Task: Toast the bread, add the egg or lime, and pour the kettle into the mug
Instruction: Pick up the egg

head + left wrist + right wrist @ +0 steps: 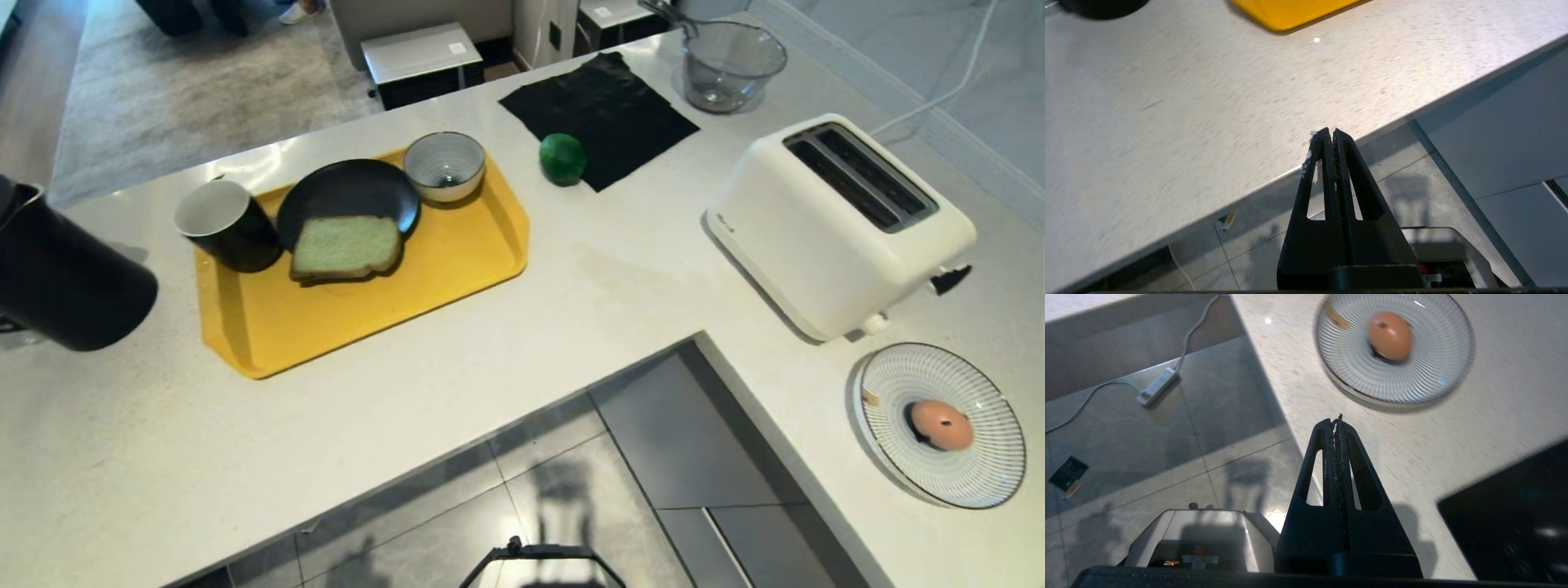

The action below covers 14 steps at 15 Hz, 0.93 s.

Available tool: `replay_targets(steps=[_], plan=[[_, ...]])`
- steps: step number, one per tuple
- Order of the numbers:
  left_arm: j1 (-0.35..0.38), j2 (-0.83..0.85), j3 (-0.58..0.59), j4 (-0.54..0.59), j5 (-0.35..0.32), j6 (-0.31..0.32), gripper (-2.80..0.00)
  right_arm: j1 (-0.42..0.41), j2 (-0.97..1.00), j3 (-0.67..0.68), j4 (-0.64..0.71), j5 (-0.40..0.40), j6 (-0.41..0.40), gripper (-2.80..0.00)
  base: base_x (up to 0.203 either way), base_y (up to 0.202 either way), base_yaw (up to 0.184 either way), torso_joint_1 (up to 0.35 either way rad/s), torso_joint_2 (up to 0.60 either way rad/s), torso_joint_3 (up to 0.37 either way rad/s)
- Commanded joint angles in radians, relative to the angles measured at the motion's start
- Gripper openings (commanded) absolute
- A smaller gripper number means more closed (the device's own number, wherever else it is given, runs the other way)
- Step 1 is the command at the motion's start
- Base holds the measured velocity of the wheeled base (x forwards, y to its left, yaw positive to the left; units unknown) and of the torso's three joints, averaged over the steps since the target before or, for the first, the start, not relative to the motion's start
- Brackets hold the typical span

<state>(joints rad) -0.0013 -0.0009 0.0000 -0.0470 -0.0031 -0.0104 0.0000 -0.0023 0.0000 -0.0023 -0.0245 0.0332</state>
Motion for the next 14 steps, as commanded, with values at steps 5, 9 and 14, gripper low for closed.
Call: replay_targets(steps=[5, 9, 14], plan=[[0.000, -0.001, 0.015, -0.001, 0.000, 0.000, -2.80, 0.000, 0.002, 0.000, 0.000, 0.000, 0.001, -2.80, 0.002, 0.007, -0.174, 0.002, 0.00, 0.001], [0.000, -0.001, 0.015, -0.001, 0.000, 0.000, -2.80, 0.000, 0.002, 0.000, -0.001, 0.000, -0.001, -2.80, 0.003, 0.008, -0.170, 0.002, 0.00, 0.005], [0.000, -0.001, 0.015, -0.001, 0.000, 0.000, -2.80, 0.000, 0.002, 0.000, 0.001, 0.000, -0.001, -2.80, 0.000, 0.001, -0.044, 0.001, 0.00, 0.002]])
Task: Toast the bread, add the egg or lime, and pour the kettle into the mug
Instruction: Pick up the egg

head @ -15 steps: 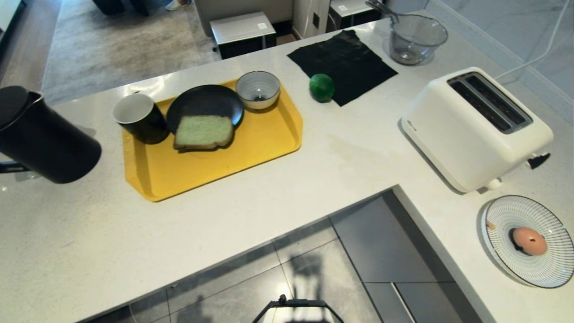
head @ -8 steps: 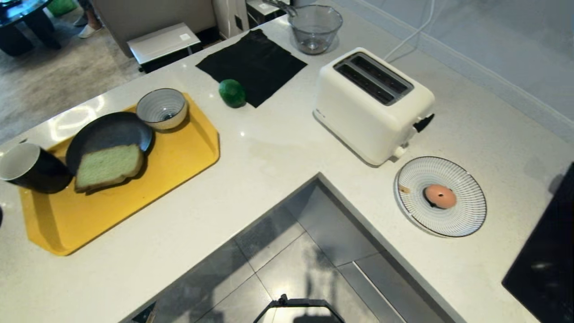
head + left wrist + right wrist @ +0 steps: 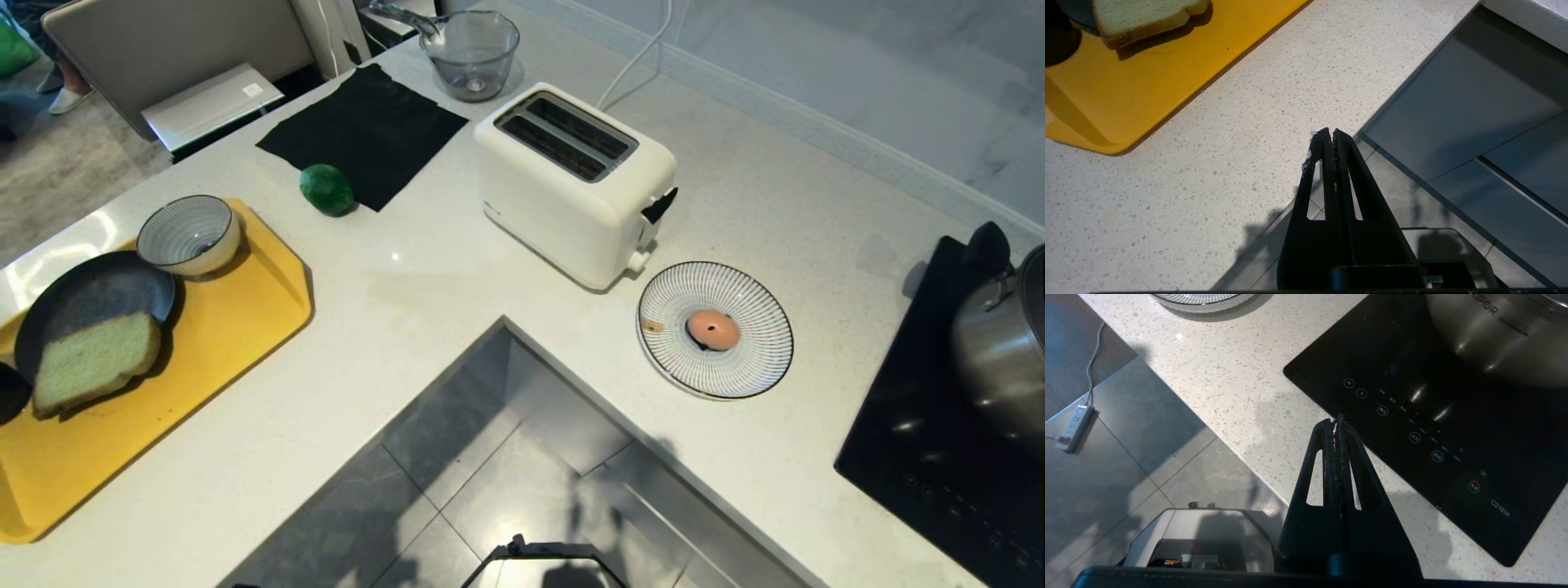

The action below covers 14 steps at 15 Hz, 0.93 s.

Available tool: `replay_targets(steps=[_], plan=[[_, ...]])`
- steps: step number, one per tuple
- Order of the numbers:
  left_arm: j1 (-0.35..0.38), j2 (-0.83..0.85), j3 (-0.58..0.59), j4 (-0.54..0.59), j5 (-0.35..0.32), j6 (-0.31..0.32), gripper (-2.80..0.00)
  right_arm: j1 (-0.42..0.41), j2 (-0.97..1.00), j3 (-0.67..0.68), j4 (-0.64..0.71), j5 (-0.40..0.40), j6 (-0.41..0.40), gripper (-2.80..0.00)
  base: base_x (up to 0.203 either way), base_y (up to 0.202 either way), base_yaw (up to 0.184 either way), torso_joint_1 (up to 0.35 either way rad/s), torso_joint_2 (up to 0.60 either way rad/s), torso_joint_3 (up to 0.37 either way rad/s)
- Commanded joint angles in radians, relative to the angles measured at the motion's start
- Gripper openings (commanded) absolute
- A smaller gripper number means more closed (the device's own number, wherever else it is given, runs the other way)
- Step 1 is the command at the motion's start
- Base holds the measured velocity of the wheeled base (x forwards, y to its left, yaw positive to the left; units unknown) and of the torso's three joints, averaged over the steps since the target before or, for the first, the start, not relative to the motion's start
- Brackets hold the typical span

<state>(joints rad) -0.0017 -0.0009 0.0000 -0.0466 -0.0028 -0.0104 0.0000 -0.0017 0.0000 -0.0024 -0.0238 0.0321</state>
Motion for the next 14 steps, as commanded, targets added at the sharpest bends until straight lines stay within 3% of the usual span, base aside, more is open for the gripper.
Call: replay_targets(steps=[1, 4, 10, 14], plan=[[0.000, -0.001, 0.015, -0.001, 0.000, 0.000, -2.80, 0.000, 0.002, 0.000, 0.000, -0.001, 0.000, -2.80, 0.000, 0.000, 0.000, 0.000, 0.00, 0.000], [0.000, -0.001, 0.015, -0.001, 0.000, 0.000, -2.80, 0.000, 0.002, 0.002, 0.002, 0.002, -0.008, -2.80, 0.000, 0.000, 0.000, 0.000, 0.00, 0.000], [0.000, -0.001, 0.015, -0.001, 0.000, 0.000, -2.80, 0.000, 0.002, 0.000, 0.005, 0.020, -0.100, -2.80, 0.000, 0.000, 0.000, 0.000, 0.00, 0.000], [0.000, -0.001, 0.015, -0.001, 0.000, 0.000, -2.80, 0.000, 0.002, 0.000, 0.001, 0.021, -0.099, -2.80, 0.000, 0.000, 0.000, 0.000, 0.00, 0.000]])
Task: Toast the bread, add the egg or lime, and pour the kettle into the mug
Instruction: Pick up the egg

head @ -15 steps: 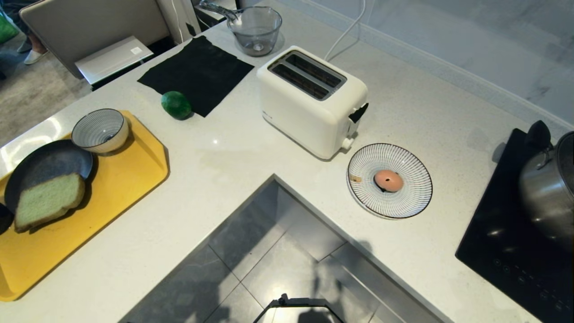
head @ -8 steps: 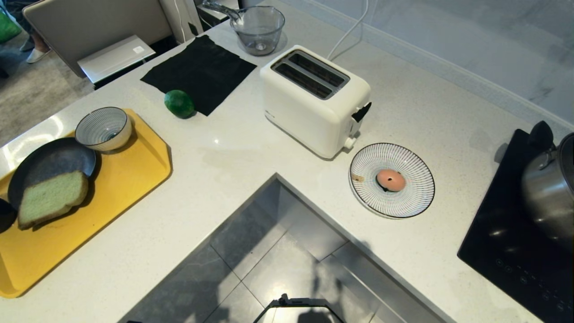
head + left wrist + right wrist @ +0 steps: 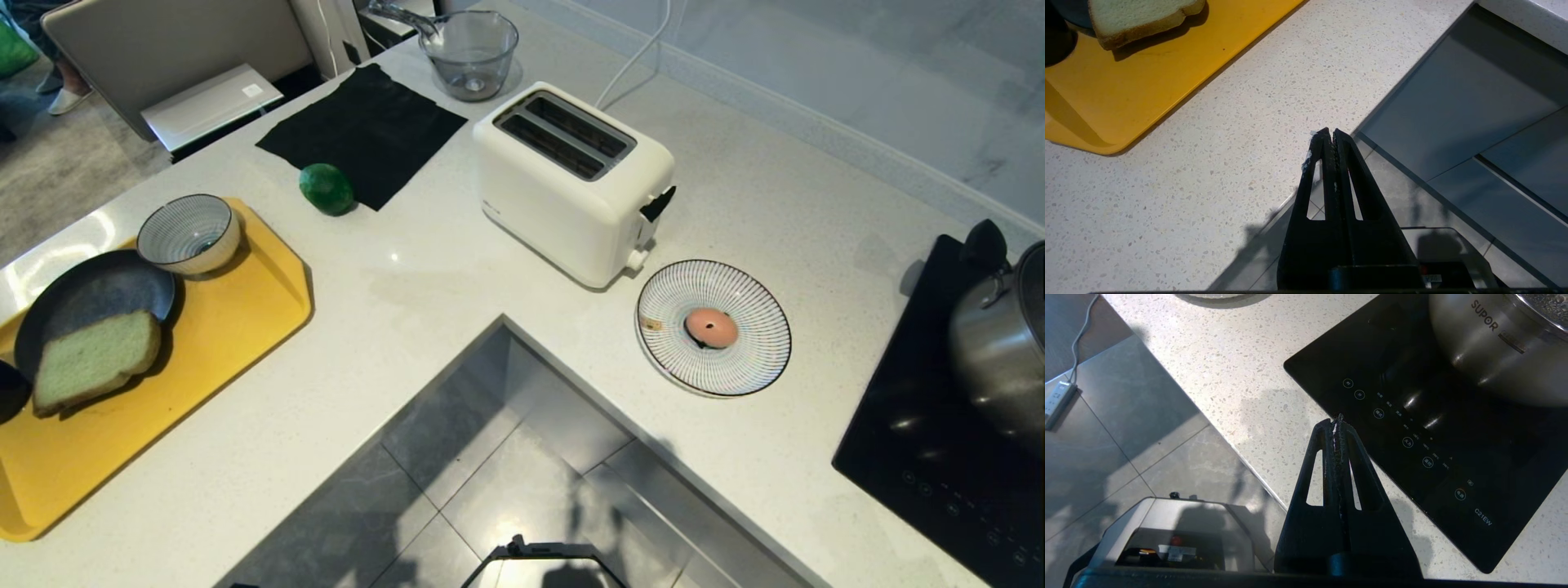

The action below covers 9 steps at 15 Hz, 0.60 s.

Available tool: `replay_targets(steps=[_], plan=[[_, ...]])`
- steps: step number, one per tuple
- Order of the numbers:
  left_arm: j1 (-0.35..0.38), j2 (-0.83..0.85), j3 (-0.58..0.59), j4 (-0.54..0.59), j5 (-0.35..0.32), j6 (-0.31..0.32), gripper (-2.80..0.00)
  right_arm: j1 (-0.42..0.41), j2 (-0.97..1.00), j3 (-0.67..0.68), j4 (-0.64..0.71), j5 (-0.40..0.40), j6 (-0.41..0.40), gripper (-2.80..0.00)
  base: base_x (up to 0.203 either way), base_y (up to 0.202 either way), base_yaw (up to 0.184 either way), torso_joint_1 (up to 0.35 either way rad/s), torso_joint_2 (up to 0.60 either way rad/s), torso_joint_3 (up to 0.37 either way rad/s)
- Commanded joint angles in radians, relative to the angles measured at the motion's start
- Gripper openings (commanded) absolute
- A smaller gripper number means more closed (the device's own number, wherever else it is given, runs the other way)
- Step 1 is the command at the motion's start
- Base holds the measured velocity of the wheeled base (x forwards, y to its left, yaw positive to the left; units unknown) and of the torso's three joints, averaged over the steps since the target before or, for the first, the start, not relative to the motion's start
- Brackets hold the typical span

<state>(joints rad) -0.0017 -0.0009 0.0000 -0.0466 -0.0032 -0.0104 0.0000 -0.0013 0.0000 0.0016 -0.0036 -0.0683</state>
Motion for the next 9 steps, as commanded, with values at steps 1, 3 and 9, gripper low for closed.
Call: replay_targets(steps=[1, 3, 9], plan=[[0.000, -0.001, 0.015, -0.001, 0.000, 0.000, -2.80, 0.000, 0.001, -0.006, 0.001, -0.003, 0.012, -2.80, 0.000, 0.000, 0.000, 0.000, 0.00, 0.000], [0.000, -0.001, 0.015, -0.001, 0.000, 0.000, -2.80, 0.000, 0.001, -0.042, 0.055, 0.015, 0.022, -2.80, 0.000, 0.000, 0.000, 0.000, 0.00, 0.000], [0.000, -0.001, 0.015, -0.001, 0.000, 0.000, -2.80, -0.001, 0.215, -0.244, 0.098, 0.126, -0.022, -2.80, 0.000, 0.000, 0.000, 0.000, 0.00, 0.000]])
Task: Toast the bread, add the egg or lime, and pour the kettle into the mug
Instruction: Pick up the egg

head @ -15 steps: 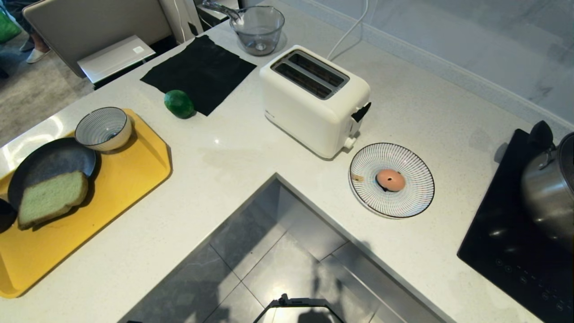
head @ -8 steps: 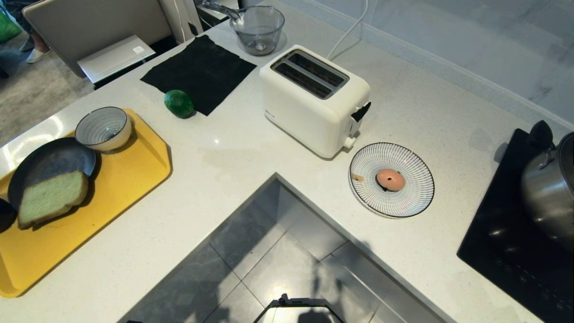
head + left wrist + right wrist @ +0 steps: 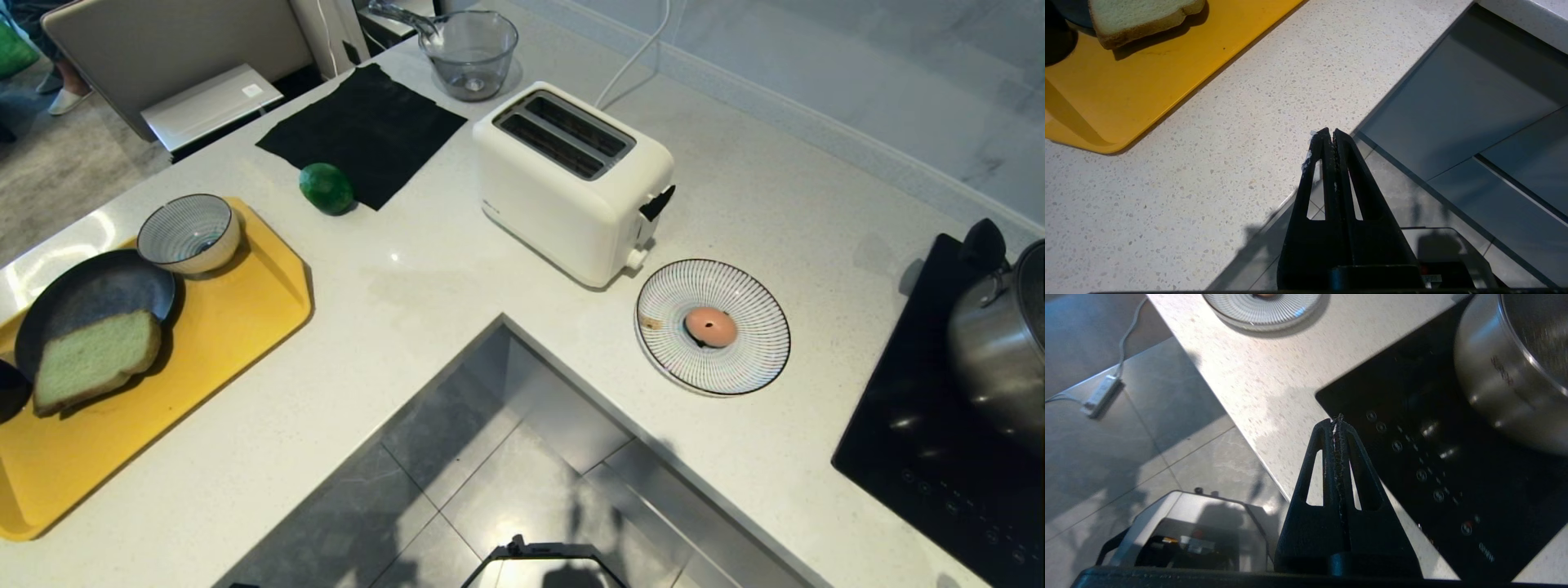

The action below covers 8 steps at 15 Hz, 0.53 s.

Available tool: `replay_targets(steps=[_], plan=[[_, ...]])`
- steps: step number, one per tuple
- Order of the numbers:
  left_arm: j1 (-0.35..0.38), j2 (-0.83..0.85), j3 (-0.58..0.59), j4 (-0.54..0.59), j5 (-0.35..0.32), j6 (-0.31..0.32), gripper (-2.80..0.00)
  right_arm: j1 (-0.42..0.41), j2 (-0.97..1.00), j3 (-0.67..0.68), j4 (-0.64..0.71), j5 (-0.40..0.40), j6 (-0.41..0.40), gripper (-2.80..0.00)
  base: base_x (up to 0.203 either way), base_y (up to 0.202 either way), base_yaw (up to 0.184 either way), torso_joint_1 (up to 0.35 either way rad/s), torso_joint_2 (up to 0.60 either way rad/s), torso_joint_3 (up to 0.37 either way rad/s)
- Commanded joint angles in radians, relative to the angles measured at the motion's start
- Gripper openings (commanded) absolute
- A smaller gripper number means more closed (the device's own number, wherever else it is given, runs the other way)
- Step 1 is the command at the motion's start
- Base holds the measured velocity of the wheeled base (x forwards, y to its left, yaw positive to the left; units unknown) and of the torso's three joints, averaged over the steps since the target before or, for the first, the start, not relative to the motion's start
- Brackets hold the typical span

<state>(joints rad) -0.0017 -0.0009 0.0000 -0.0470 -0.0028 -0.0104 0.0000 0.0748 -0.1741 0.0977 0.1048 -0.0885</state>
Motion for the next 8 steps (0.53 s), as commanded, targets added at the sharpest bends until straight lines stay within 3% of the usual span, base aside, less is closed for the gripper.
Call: replay_targets(steps=[1, 2, 5, 8], plan=[[0.000, -0.001, 0.015, -0.001, 0.000, 0.000, -2.80, -0.002, 0.244, -0.143, 0.005, 0.041, -0.004, -2.80, 0.000, 0.000, 0.000, 0.000, 0.00, 0.000], [0.000, -0.001, 0.015, -0.001, 0.000, 0.000, -2.80, -0.003, 0.333, -0.213, 0.007, 0.073, -0.012, -2.80, 0.000, 0.000, 0.000, 0.000, 0.00, 0.000], [0.000, -0.001, 0.015, -0.001, 0.000, 0.000, -2.80, -0.016, 0.584, -0.421, 0.013, 0.287, -0.072, -2.80, 0.000, 0.000, 0.000, 0.000, 0.00, 0.000], [0.000, -0.001, 0.015, -0.001, 0.000, 0.000, -2.80, -0.068, 0.755, -0.538, 0.116, 0.572, -0.260, -2.80, 0.000, 0.000, 0.000, 0.000, 0.00, 0.000]])
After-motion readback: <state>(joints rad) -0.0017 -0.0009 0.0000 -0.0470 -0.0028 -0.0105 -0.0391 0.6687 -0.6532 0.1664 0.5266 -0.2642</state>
